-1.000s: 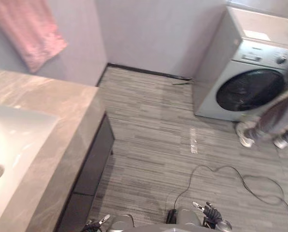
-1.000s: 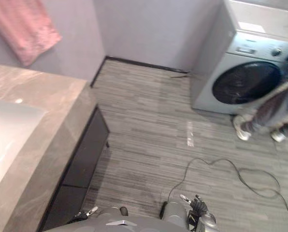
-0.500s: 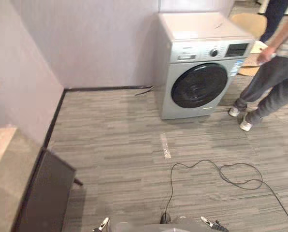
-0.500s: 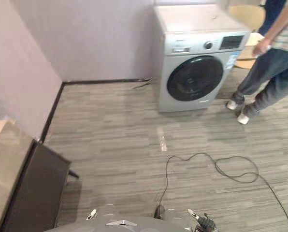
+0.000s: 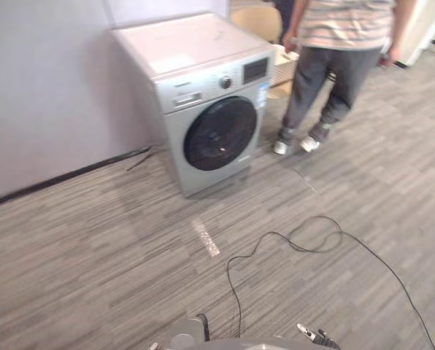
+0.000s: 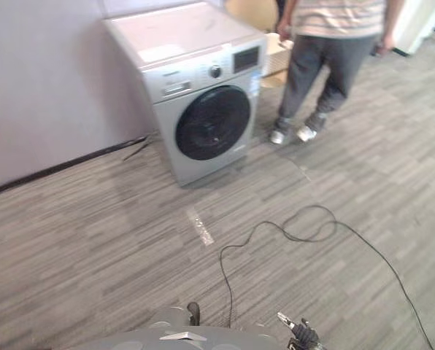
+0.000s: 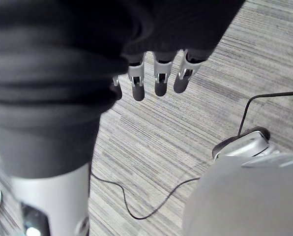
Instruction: Organize washtable
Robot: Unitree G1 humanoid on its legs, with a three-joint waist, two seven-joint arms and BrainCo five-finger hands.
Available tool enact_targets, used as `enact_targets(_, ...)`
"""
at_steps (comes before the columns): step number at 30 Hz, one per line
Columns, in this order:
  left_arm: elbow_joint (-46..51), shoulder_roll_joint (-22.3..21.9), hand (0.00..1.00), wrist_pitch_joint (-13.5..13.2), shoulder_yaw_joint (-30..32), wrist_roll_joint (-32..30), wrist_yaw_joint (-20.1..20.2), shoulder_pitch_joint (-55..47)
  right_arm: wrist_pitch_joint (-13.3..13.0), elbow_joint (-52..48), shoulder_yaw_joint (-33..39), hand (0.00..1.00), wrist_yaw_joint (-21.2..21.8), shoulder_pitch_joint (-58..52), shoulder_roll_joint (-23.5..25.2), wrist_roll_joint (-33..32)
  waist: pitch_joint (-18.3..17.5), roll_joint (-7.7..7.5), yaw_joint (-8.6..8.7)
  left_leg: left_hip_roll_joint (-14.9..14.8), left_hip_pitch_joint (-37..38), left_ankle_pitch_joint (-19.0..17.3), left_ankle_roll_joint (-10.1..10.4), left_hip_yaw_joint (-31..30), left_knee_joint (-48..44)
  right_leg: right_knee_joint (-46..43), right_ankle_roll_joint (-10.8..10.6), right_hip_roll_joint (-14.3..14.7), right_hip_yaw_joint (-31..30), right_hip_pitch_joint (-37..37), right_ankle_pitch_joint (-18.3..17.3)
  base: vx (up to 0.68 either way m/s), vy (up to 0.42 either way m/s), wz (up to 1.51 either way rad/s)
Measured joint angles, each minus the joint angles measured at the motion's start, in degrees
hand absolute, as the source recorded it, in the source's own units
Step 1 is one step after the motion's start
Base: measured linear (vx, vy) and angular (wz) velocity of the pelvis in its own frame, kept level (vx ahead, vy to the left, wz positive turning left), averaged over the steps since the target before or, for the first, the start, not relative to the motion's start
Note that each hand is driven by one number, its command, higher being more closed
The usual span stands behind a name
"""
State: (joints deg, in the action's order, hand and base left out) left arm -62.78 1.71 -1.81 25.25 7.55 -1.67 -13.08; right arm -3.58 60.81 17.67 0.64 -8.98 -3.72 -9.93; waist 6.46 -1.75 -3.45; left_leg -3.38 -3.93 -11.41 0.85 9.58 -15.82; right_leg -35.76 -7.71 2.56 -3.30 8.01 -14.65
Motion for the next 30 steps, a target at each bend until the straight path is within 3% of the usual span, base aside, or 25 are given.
enact_targets(1, 0.0, 0.3, 0.00, 0.0, -0.6, 0.0, 0.0, 0.0, -0.1, -0.4, 0.0, 0.00, 0.1, -0.2, 0.0, 0.0, 0.3, 0.07, 0.32, -0.5, 1.2, -0.5, -0.1, 1.0, -0.1, -5.0, -2.1, -0.4, 1.5, 2.1, 0.9, 0.14, -0.033, -1.15)
enact_targets(2, 0.0, 0.9, 0.00, 0.0, -1.0, 0.1, 0.0, 0.5, 0.0, -0.5, 0.2, 0.00, 0.5, -0.5, 0.2, 0.0, 1.0, 0.23, 1.28, -1.3, 4.0, -0.8, 0.0, 3.4, 0.1, -12.7, -2.8, -2.3, 5.1, 5.2, 1.3, 0.09, -0.037, -0.82)
enact_targets(4, 0.0, 0.9, 0.00, -0.2, -1.1, 0.8, 0.0, 2.2, 0.1, -0.4, 0.6, 0.00, 0.6, -1.1, 0.1, 0.0, 1.3, 0.32, 1.26, -2.9, 8.7, -0.8, 0.0, 6.5, 2.9, -16.6, -0.1, -6.5, 11.7, 7.4, 0.0, 0.02, -0.025, -0.78)
enact_targets(5, 0.3, 1.0, 0.00, -0.5, -1.9, 1.1, 0.0, 3.5, 0.1, -0.4, 0.9, 0.00, 0.6, -1.4, 0.3, 0.0, 1.3, 0.31, 1.30, -4.1, 11.0, -0.7, 0.2, 8.5, 5.2, -14.8, 1.8, -9.8, 16.4, 7.9, -0.9, -0.10, 0.011, -0.77)
enact_targets(6, 0.6, 1.1, 0.00, -0.9, -3.1, 1.3, 0.1, 4.5, 0.1, -0.3, 2.2, 0.00, 0.6, -1.4, 0.3, 0.0, 1.3, 0.54, 1.42, -5.4, 13.2, -0.9, 2.0, 10.9, 8.1, -9.0, 2.5, -12.4, 20.9, 8.1, -1.3, -0.13, 0.022, -0.85)
enact_targets(8, 0.2, 1.4, 0.00, -1.2, -4.1, 1.2, 0.0, 6.2, 0.0, 0.5, 3.9, 0.00, 0.6, -1.2, 0.5, -0.1, 1.3, 0.51, 1.40, -6.5, 15.3, -2.0, 4.5, 13.9, 10.3, 3.6, 3.2, -14.0, 24.0, 9.2, 1.0, -0.13, 0.017, -1.04)
enact_targets(9, -0.1, 2.0, 0.00, -1.2, -5.2, 1.0, 0.1, 6.6, 0.1, 0.6, 4.9, 0.00, 0.5, -1.2, 0.9, -0.1, 1.3, 0.51, 1.92, -7.2, 15.6, -2.8, 5.8, 15.2, 10.3, 11.5, 3.1, -13.9, 23.1, 10.3, 4.5, -0.07, -0.054, -0.85)
enact_targets(10, -0.3, 2.2, 0.00, -1.2, -5.6, 1.0, 0.0, 6.9, 0.3, 0.7, 5.3, 0.00, 0.5, -1.2, 1.0, -0.1, 1.4, 0.55, 2.56, -7.6, 15.7, -3.1, 6.4, 15.2, 10.3, 13.6, 3.2, -13.8, 22.8, 10.8, 8.0, 0.13, -0.233, -0.36)
enact_targets(11, -0.5, 1.9, 0.00, -1.2, -6.4, 1.0, 0.1, 6.9, 0.5, 2.1, 6.6, 0.00, 0.5, -1.5, 0.9, -0.1, 1.6, 1.64, 4.02, -9.0, 16.7, -3.6, 6.5, 15.0, 10.6, 13.0, 5.4, -12.4, 22.6, 10.4, 12.2, 0.32, -0.354, -0.17)
enact_targets(12, -1.3, 1.0, 0.00, -1.2, -5.9, 1.0, 0.1, 6.9, 0.8, 3.0, 8.5, 0.00, 0.4, -2.0, 0.8, 0.0, 1.3, 2.68, 4.38, -10.5, 18.0, -2.1, 6.2, 14.1, 9.3, 10.9, 6.8, -10.7, 22.8, 10.3, 8.7, 0.39, -0.515, -0.29)
enact_targets(13, -1.0, 0.4, 0.00, -1.2, -4.4, 1.1, 0.2, 6.9, 1.2, 2.9, 10.1, 0.00, 0.4, -2.3, 1.3, -0.1, 1.3, 2.79, 4.44, -11.6, 17.7, -0.6, 7.1, 12.1, 6.2, 9.2, 8.1, -10.3, 22.8, 10.1, 7.5, 0.35, -0.546, -0.39)
enact_targets(15, -0.4, -0.6, 0.00, -1.0, -2.2, 1.0, 0.1, 6.7, 1.4, 2.3, 12.3, 0.00, 0.4, -3.0, 1.5, 0.0, 0.8, 3.92, 4.74, -14.7, 13.9, 1.4, 6.6, 6.4, -6.1, 8.3, 9.2, -7.9, 22.7, 7.9, 3.7, 0.22, -0.547, -0.35)
enact_targets(16, 0.3, -1.4, 0.00, -1.0, -0.1, 1.2, 0.2, 6.5, 1.4, 1.8, 12.2, 0.00, 0.3, -3.3, 1.4, 0.4, 0.9, 4.20, 4.55, -17.2, 7.9, 6.4, 4.6, 1.2, -20.6, 8.7, 10.1, -5.7, 22.0, 5.5, 1.6, 0.19, -0.411, -0.39)
enact_targets(17, 0.7, -1.3, 0.00, -1.2, 0.3, 1.3, 0.2, 6.2, 1.4, 1.7, 12.1, 0.00, 0.2, -3.5, 1.2, 0.4, 1.2, 3.80, 4.28, -18.1, 4.4, 9.6, 3.1, -1.7, -28.3, 9.4, 10.8, -4.3, 21.3, 4.0, 0.7, 0.32, -0.416, -0.92)
enact_targets(18, 1.8, -1.4, 0.00, -1.0, -0.3, 2.4, 0.2, 5.6, 1.4, 1.7, 10.9, 0.00, -0.4, -2.9, 0.2, 0.5, 1.7, 4.85, 2.77, -16.8, -2.8, 9.1, 2.9, -8.1, -46.2, 11.5, 13.0, -0.9, 18.7, -0.5, -0.7, 0.37, -0.268, -1.01)
enact_targets(19, 2.0, -1.3, 0.00, -0.9, -1.0, 2.7, 0.1, 5.0, 1.4, 1.8, 10.2, 0.00, -0.7, -2.2, 0.0, 0.5, 1.8, 4.86, 2.56, -15.1, -5.1, 7.9, 3.5, -9.7, -51.1, 12.3, 13.4, -0.2, 17.9, -2.3, -1.0, 0.39, -0.277, -1.18)
enact_targets(21, 2.3, -0.5, 0.00, -0.9, -3.6, 3.4, 0.1, 3.1, 1.3, 1.8, 7.1, 0.00, -0.7, 0.0, -0.5, 0.4, 2.0, 3.78, 1.88, -8.4, -11.9, 3.8, 5.1, -11.3, -55.4, 16.7, 14.1, 1.7, 13.2, -8.0, -1.4, 0.43, -0.215, -1.15)
enact_targets(22, 2.8, 0.1, 0.00, -1.0, -5.0, 3.8, 0.1, 2.6, 1.3, 2.0, 5.1, 0.00, -0.6, 1.0, -0.7, 0.4, 2.2, 2.90, 0.96, -6.2, -15.5, 1.6, 5.1, -9.5, -51.8, 19.0, 13.2, 2.0, 10.3, -10.8, -0.9, 0.40, -0.148, -1.14)
enact_targets(23, 2.9, 0.3, 0.00, -1.0, -5.3, 3.8, 0.1, 2.2, 1.3, 2.2, 4.5, 0.00, -0.6, 1.8, -0.7, 0.4, 2.5, 2.57, 0.66, -5.9, -17.1, 0.7, 4.5, -8.2, -49.0, 20.2, 13.0, 2.0, 9.3, -12.2, -0.8, 0.18, -0.035, -1.00)
enact_targets(25, 2.2, 0.7, 0.00, -1.1, -5.3, 4.6, 0.1, 1.7, 1.2, 2.0, 2.5, 0.00, -0.5, 3.8, 0.0, 0.4, 3.6, 0.93, 0.32, -5.5, -20.6, -0.3, 2.9, -2.8, -28.1, 26.1, 11.5, 1.0, 6.9, -18.8, -0.8, -0.14, 0.084, -0.64)
enact_targets(26, 2.2, 0.6, 0.00, -1.2, -5.3, 4.5, 0.1, 1.5, 1.1, 1.8, 2.1, 0.00, -0.5, 3.8, 0.1, 0.4, 3.5, 0.78, 0.27, -4.8, -20.6, 0.9, 3.2, -2.1, -20.0, 27.8, 11.0, 0.7, 6.9, -20.2, -0.8, -0.16, 0.102, -0.28)
enact_targets(27, 2.2, 0.8, 0.00, -1.2, -5.5, 4.4, 0.0, 1.3, 0.7, 1.9, 2.1, 0.00, -0.3, 3.4, -0.1, 0.4, 3.2, 1.44, -0.25, -3.3, -19.7, 4.4, 4.4, -3.5, -4.0, 31.1, 10.2, 0.5, 6.6, -23.2, -1.2, -0.05, 0.107, -0.16)
enact_targets(28, 2.2, 0.3, 0.00, -1.1, -5.6, 4.4, 0.0, 1.3, 0.4, 2.1, 2.1, 0.00, -0.2, 3.0, -0.4, 0.4, 3.1, 2.12, -0.72, -2.8, -19.8, 6.1, 4.7, -4.6, 0.6, 32.2, 9.5, 0.6, 6.0, -24.6, -1.7, 0.27, 0.145, -0.35)
enact_targets(29, 1.8, 0.2, 0.00, -1.1, -5.4, 4.3, -0.2, 0.6, 0.4, 2.4, 2.1, 0.00, -0.1, 2.9, -0.7, 0.4, 2.8, 1.34, -1.59, -1.0, -19.9, 12.0, 2.8, -5.8, -1.2, 31.7, 8.3, -1.1, 5.4, -26.4, -3.9, 0.60, 0.108, -0.33)
enact_targets(30, 0.0, 0.5, 0.00, -1.1, -4.8, 3.9, -0.3, 0.6, 0.3, 2.8, 2.3, 0.00, 0.0, 2.5, -0.3, 0.4, 1.6, 0.97, -1.47, 0.6, -20.5, 12.0, 2.5, -5.4, -5.0, 24.0, 6.0, -3.0, 5.3, -24.6, -5.5, 0.69, 0.115, -0.20)
